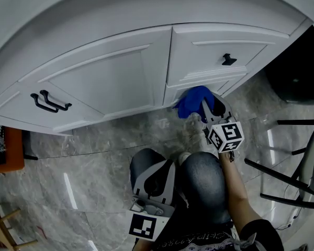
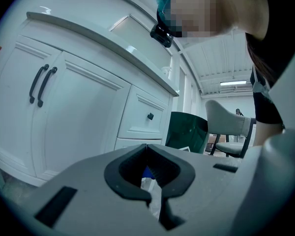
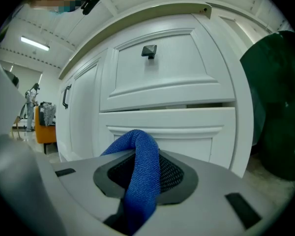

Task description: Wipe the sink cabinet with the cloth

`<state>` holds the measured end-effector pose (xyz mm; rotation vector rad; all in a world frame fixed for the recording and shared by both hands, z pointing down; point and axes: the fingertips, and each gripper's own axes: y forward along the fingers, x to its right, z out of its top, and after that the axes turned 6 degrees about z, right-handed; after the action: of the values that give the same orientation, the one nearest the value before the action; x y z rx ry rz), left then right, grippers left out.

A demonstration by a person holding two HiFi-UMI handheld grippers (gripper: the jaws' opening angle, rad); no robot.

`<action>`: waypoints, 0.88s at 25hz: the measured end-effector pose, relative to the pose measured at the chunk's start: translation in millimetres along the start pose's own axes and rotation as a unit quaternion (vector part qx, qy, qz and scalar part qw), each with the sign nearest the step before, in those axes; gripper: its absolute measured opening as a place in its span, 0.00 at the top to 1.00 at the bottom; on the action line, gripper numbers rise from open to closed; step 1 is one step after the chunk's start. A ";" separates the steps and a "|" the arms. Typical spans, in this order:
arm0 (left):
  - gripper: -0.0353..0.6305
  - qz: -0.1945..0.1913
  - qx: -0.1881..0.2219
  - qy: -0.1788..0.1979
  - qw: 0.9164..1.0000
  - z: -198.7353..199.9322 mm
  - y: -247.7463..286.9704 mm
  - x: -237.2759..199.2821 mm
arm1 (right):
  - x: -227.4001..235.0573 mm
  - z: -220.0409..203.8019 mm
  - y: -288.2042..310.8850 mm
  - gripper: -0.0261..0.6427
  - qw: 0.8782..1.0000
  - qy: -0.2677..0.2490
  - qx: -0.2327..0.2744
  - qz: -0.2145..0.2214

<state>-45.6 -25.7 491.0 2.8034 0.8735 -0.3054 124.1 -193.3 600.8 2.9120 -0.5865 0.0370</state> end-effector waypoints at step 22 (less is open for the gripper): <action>0.94 0.000 -0.003 -0.001 1.000 -2.1 -2.5 -0.1 | 139.9 -3.5 -60.2 0.79 0.980 0.007 -0.004 -0.197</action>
<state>-46.8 -23.2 492.8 2.7978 0.8721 -0.3039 276.4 -191.4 602.6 2.9590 0.0000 0.0030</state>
